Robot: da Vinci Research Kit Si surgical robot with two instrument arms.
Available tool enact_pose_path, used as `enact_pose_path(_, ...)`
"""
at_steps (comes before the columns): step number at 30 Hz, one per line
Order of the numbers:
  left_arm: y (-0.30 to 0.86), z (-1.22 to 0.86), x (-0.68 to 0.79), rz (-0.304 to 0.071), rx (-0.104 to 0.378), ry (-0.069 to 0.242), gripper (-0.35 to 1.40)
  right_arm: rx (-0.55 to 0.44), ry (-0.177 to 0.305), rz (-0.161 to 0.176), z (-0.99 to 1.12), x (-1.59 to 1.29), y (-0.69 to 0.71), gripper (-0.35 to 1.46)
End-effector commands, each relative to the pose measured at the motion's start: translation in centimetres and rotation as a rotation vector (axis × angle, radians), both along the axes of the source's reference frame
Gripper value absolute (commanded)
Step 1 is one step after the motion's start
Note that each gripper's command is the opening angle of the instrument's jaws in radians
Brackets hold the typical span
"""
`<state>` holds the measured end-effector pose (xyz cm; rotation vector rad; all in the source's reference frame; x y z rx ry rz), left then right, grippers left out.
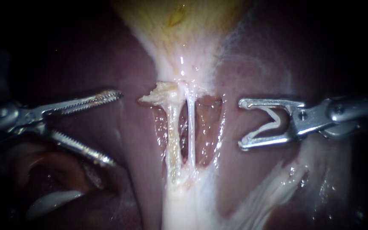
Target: Grabbing gallbladder
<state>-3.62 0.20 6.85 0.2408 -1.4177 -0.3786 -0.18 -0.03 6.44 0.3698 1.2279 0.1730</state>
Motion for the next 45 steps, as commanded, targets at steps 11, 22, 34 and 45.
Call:
enact_pose_path(11, 0.07, 0.07, -0.04, -0.004, -0.006, 0.003, 1.14, 0.000, -0.001, 0.001, 0.00, 0.02, 0.00, 0.50)
enact_pose_path(22, 0.26, 0.16, -0.26, -0.053, 0.151, 0.049, 1.06, 0.000, -0.001, 0.002, 0.01, 0.03, 0.00, 0.50)
enact_pose_path(34, 0.43, 0.32, -0.50, -0.059, 0.199, 0.135, 0.94, 0.000, -0.001, 0.002, 0.01, 0.03, 0.00, 0.50)
enact_pose_path(45, 0.53, 0.46, -0.59, -0.045, 0.244, 0.186, 0.34, 0.000, -0.001, 0.002, 0.01, 0.03, 0.00, 0.50)
